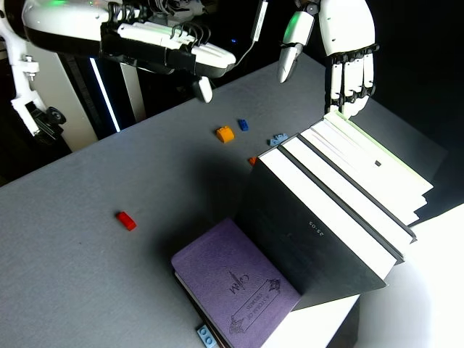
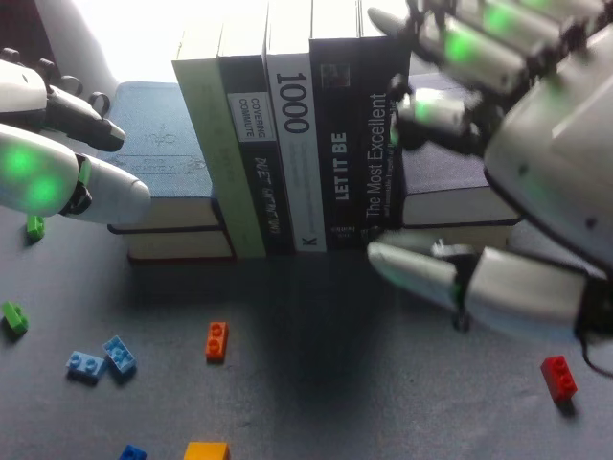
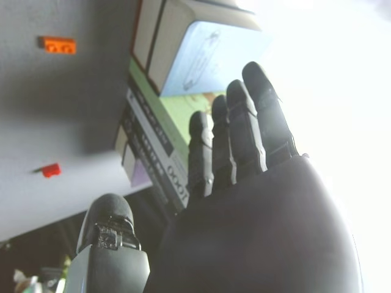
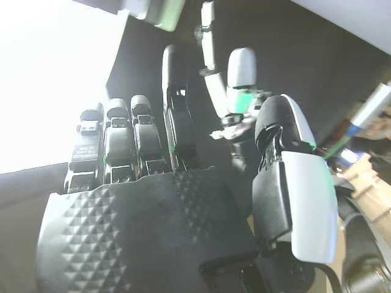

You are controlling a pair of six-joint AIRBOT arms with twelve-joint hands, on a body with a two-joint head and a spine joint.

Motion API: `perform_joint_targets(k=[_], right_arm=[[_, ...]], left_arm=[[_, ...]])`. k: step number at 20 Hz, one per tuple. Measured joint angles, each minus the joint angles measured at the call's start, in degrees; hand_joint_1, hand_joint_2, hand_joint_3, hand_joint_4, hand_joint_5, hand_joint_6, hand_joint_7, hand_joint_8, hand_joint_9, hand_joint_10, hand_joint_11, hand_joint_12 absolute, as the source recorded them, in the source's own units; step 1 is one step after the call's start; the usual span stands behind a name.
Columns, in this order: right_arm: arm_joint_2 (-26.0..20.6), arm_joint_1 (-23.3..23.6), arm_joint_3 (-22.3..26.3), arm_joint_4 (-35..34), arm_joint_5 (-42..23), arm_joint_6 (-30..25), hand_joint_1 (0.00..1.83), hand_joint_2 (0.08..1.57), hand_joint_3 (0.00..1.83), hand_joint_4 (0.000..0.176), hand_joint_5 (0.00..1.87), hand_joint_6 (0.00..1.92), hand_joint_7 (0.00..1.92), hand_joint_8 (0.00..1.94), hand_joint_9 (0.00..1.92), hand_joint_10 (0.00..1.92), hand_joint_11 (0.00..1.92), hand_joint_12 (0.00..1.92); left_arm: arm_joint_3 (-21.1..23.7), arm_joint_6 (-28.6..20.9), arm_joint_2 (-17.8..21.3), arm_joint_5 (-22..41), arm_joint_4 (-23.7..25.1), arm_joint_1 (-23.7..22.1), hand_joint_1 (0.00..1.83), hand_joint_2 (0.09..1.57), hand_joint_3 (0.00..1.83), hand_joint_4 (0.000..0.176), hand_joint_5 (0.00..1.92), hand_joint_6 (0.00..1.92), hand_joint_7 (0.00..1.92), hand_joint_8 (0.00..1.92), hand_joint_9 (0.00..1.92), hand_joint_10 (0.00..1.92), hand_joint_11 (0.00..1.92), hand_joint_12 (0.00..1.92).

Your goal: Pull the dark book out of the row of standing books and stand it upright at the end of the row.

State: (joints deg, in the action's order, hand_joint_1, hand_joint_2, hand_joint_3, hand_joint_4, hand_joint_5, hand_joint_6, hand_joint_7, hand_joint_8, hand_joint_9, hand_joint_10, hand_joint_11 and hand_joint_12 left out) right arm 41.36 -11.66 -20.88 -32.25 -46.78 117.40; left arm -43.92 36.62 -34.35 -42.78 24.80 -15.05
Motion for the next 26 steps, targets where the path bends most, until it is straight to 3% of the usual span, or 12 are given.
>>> perform_joint_targets(k=[3, 8, 9, 10, 14, 17, 19, 21, 26], right_arm=[[4.15, 1.86, -3.17, -1.11, -2.69, 1.05, 0.00, 1.20, 0.02, 0.000, 0.59, 0.64, 0.06, 0.01, 0.00, 0.00, 0.00, 0.00], [12.46, 6.84, -12.09, -1.92, -2.93, -0.74, 0.00, 1.19, 0.01, 0.000, 0.57, 0.64, 0.05, 0.00, 0.00, 0.00, 0.00, 0.00], [13.33, 7.89, -13.90, -1.97, -1.86, -1.33, 0.00, 1.19, 0.01, 0.000, 0.56, 0.63, 0.05, 0.00, 0.00, 0.00, 0.00, 0.00], [14.01, 8.59, -15.21, -1.95, -1.05, -1.92, 0.00, 1.19, 0.01, 0.000, 0.57, 0.64, 0.07, 0.01, 0.00, 0.00, 0.00, 0.00], [16.44, 8.96, -19.26, -1.95, 0.94, -3.37, 0.00, 1.20, 0.02, 0.000, 0.54, 0.62, 0.05, 0.00, 0.00, 0.00, 0.00, 0.00], [18.67, 8.96, -22.73, -1.64, 2.03, -5.49, 0.00, 1.19, 0.01, 0.000, 0.55, 0.63, 0.05, 0.00, 0.00, 0.00, 0.00, 0.00], [19.76, 8.96, -24.65, -1.62, 2.12, -6.58, 0.00, 1.19, 0.01, 0.000, 0.53, 0.62, 0.06, 0.01, 0.00, 0.00, 0.00, 0.00], [21.00, 8.94, -26.84, -1.64, 2.71, -8.04, 0.00, 1.20, 0.01, 0.000, 0.53, 0.62, 0.06, 0.00, 0.00, 0.00, 0.00, 0.00], [21.29, 6.88, -27.23, -0.98, 4.33, -9.66, 0.00, 1.19, 0.01, 0.000, 0.55, 0.62, 0.07, 0.01, 0.00, 0.00, 0.00, 0.00]], left_arm=[[0.00, 0.00, 0.02, -0.09, 0.07, 0.00, 0.00, 1.14, 0.00, 0.044, 0.19, 0.00, 0.19, 0.00, 0.20, 0.00, 0.12, 0.39], [-0.02, 0.00, 0.02, -0.04, 0.07, 0.00, 0.00, 1.14, 0.00, 0.027, 0.18, 0.00, 0.19, 0.00, 0.20, 0.00, 0.18, 0.26], [0.00, 0.00, 0.09, -0.02, 0.07, 0.00, 0.00, 1.12, 0.00, 0.017, 0.20, 0.01, 0.20, 0.00, 0.20, 0.00, 0.18, 0.25], [0.00, 0.00, 0.24, 0.04, 0.00, 0.00, 0.00, 1.12, 0.00, 0.012, 0.24, 0.01, 0.22, 0.00, 0.22, 0.00, 0.20, 0.25], [0.00, 0.00, 0.24, 0.00, 0.04, 0.00, 0.00, 1.13, 0.00, 0.027, 0.20, 0.00, 0.21, 0.00, 0.21, 0.00, 0.21, 0.24], [0.00, 0.00, 0.24, 0.00, 0.04, 0.00, 0.00, 1.13, 0.00, 0.021, 0.25, 0.02, 0.22, 0.00, 0.23, 0.00, 0.21, 0.23], [0.00, 0.00, 0.24, -0.02, 0.07, 0.00, 0.00, 1.13, 0.00, 0.029, 0.25, 0.01, 0.20, 0.00, 0.21, 0.00, 0.21, 0.23], [0.00, 0.00, 0.24, 0.02, 0.04, 0.00, 0.00, 1.12, 0.00, 0.019, 0.25, 0.01, 0.19, 0.00, 0.21, 0.00, 0.20, 0.22], [0.00, 0.02, 0.24, 0.00, 0.07, 0.00, 0.00, 1.13, 0.00, 0.026, 0.24, 0.00, 0.21, 0.00, 0.21, 0.00, 0.21, 0.22]])
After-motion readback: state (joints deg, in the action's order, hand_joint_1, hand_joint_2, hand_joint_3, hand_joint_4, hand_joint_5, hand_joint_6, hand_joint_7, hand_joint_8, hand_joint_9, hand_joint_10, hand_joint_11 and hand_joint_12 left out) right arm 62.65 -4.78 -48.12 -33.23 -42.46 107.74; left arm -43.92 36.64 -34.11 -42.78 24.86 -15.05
